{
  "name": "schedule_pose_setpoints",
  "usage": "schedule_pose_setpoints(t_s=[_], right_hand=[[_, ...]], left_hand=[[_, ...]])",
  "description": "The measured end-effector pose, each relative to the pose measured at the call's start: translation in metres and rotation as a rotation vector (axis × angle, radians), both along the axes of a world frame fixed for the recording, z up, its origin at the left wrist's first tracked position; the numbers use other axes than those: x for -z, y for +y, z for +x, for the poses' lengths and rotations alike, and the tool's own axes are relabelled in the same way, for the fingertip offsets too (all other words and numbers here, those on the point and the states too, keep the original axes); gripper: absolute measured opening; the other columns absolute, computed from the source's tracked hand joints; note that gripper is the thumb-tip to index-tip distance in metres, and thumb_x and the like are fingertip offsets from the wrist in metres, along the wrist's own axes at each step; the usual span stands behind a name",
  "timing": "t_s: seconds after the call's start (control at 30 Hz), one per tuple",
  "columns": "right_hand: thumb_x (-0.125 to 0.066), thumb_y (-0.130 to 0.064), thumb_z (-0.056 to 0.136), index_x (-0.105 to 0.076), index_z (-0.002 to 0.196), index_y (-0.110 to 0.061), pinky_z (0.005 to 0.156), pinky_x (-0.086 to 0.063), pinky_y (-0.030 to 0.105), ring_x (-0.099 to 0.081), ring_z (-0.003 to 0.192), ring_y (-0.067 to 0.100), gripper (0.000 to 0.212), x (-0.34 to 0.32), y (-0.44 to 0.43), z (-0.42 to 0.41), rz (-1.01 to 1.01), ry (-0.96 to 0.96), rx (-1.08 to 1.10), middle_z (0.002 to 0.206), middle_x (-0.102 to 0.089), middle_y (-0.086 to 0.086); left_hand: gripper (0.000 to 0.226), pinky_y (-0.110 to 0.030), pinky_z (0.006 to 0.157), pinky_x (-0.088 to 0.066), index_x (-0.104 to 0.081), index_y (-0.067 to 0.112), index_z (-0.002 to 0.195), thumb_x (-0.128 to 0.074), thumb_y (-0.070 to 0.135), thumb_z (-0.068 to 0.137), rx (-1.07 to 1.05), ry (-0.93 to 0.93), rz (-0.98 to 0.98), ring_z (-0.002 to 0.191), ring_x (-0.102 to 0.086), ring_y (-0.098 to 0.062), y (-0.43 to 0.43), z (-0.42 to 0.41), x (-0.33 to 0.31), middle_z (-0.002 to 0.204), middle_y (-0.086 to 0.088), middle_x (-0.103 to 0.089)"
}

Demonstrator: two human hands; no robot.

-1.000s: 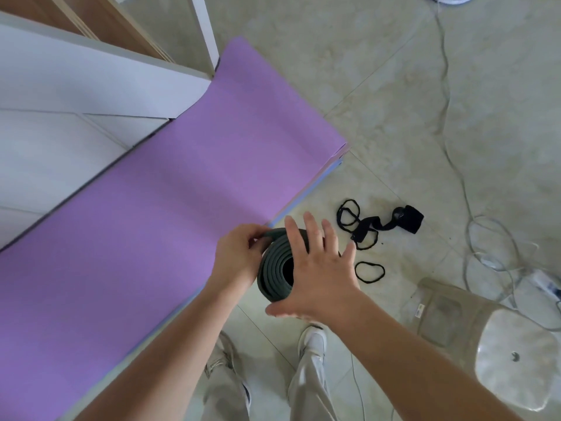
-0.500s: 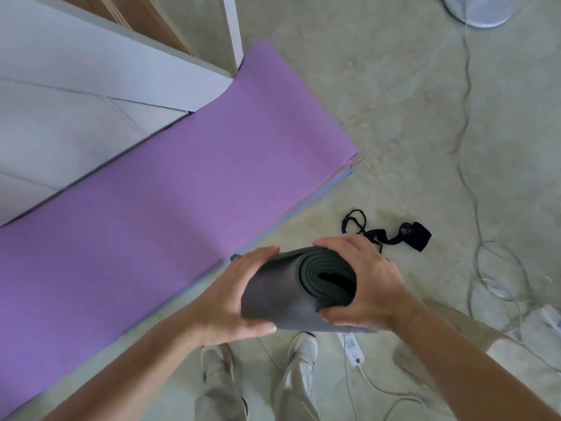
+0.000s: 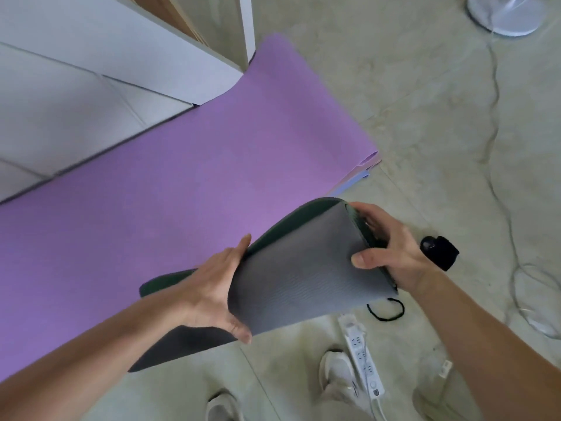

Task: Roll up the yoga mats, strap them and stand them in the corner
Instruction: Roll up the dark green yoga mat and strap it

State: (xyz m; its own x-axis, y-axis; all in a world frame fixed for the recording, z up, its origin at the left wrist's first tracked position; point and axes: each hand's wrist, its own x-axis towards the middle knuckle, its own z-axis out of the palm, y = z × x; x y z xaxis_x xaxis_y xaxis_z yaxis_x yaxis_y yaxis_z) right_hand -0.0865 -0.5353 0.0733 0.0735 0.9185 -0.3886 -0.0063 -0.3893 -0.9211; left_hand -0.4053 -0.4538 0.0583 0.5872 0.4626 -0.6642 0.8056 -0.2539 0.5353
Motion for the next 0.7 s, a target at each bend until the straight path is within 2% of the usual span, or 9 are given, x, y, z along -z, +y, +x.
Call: schedule_pose_setpoints(t_s=[0.07, 0.13, 0.2, 0.3, 0.37, 0.43, 0.53, 0.6, 0.7], right_hand=[[-0.080, -0.023, 0.040, -0.060, 0.126, -0.017, 0.091, -0.051, 0.042, -0.063, 0.112, 0.027, 0.088, 0.038, -0.004, 0.015, 0.016, 0.063, 0.059, 0.119, -0.067, 0.007], [-0.078, -0.022, 0.043, -0.060, 0.129, -0.017, 0.091, -0.050, 0.043, -0.062, 0.113, 0.028, 0.088, 0.075, -0.008, 0.030, 0.020, 0.099, 0.100, 0.123, -0.066, 0.010], [-0.077, -0.021, 0.048, -0.053, 0.138, -0.016, 0.092, -0.051, 0.041, -0.060, 0.118, 0.030, 0.093, 0.115, -0.009, 0.043, -0.020, 0.136, 0.063, 0.130, -0.061, 0.013], [-0.081, -0.033, 0.056, -0.040, 0.149, -0.029, 0.107, -0.043, 0.044, -0.051, 0.131, 0.024, 0.102, 0.177, -0.012, 0.055, -0.172, 0.101, 0.035, 0.145, -0.051, 0.005], [-0.082, -0.044, 0.065, -0.028, 0.154, -0.037, 0.112, -0.035, 0.039, -0.037, 0.141, 0.018, 0.104, 0.211, -0.012, 0.059, -0.278, -0.068, 0.079, 0.156, -0.036, -0.002], [-0.076, -0.041, 0.082, -0.015, 0.157, -0.037, 0.108, -0.033, 0.032, -0.026, 0.146, 0.017, 0.097, 0.241, -0.011, 0.062, -0.332, -0.384, 0.093, 0.162, -0.018, -0.005], [-0.067, -0.039, 0.088, -0.014, 0.157, -0.034, 0.108, -0.037, 0.033, -0.028, 0.144, 0.016, 0.087, 0.281, -0.014, 0.062, -0.181, -0.816, -0.097, 0.159, -0.013, -0.011], [-0.064, -0.040, 0.089, -0.017, 0.156, -0.035, 0.107, -0.040, 0.038, -0.031, 0.141, 0.015, 0.082, 0.305, -0.018, 0.067, -0.145, -0.938, -0.214, 0.158, -0.016, -0.012], [-0.060, -0.039, 0.090, -0.026, 0.153, -0.032, 0.104, -0.042, 0.038, -0.036, 0.138, 0.017, 0.072, 0.328, -0.032, 0.096, -0.282, -1.000, -0.143, 0.156, -0.025, -0.008]], left_hand=[[0.155, -0.027, 0.113, -0.028, 0.019, 0.031, 0.155, -0.088, 0.064, 0.047, 0.067, 0.023, 0.170, 0.138, -0.029, -0.013, -0.007, 0.020, 0.028, 0.147, 0.010, -0.026], [0.145, -0.027, 0.104, -0.034, 0.007, 0.031, 0.157, -0.082, 0.068, 0.049, 0.074, 0.011, 0.295, 0.130, -0.036, -0.013, -0.004, 0.037, 0.061, 0.139, 0.010, -0.034], [0.135, -0.030, 0.095, -0.039, -0.003, 0.036, 0.155, -0.079, 0.072, 0.050, 0.114, 0.045, 0.330, 0.126, -0.041, -0.014, 0.002, 0.054, 0.095, 0.133, 0.011, -0.040], [0.128, -0.034, 0.087, -0.042, -0.005, 0.040, 0.154, -0.074, 0.076, 0.052, 0.141, 0.156, 0.368, 0.120, -0.045, -0.017, 0.008, 0.073, 0.148, 0.127, 0.007, -0.043], [0.124, -0.034, 0.081, -0.040, -0.007, 0.038, 0.154, -0.070, 0.076, 0.054, 0.142, 0.229, 0.428, 0.117, -0.046, -0.021, 0.013, 0.089, 0.189, 0.123, 0.003, -0.043], [0.121, -0.034, 0.075, -0.038, -0.011, 0.033, 0.153, -0.068, 0.076, 0.055, 0.144, 0.291, 0.510, 0.113, -0.047, -0.024, 0.015, 0.108, 0.234, 0.119, -0.001, -0.044], [0.124, -0.037, 0.080, -0.042, -0.010, 0.027, 0.153, -0.069, 0.076, 0.056, 0.161, 0.350, 0.569, 0.115, -0.047, -0.027, 0.012, 0.140, 0.290, 0.123, -0.006, -0.045], [0.127, -0.039, 0.087, -0.045, -0.006, 0.026, 0.154, -0.068, 0.079, 0.056, 0.182, 0.347, 0.605, 0.118, -0.046, -0.027, 0.007, 0.151, 0.320, 0.127, -0.007, -0.044], [0.128, -0.040, 0.091, -0.044, -0.005, 0.028, 0.155, -0.061, 0.086, 0.056, 0.179, 0.341, 0.665, 0.119, -0.045, -0.026, 0.003, 0.149, 0.337, 0.128, -0.007, -0.044]])
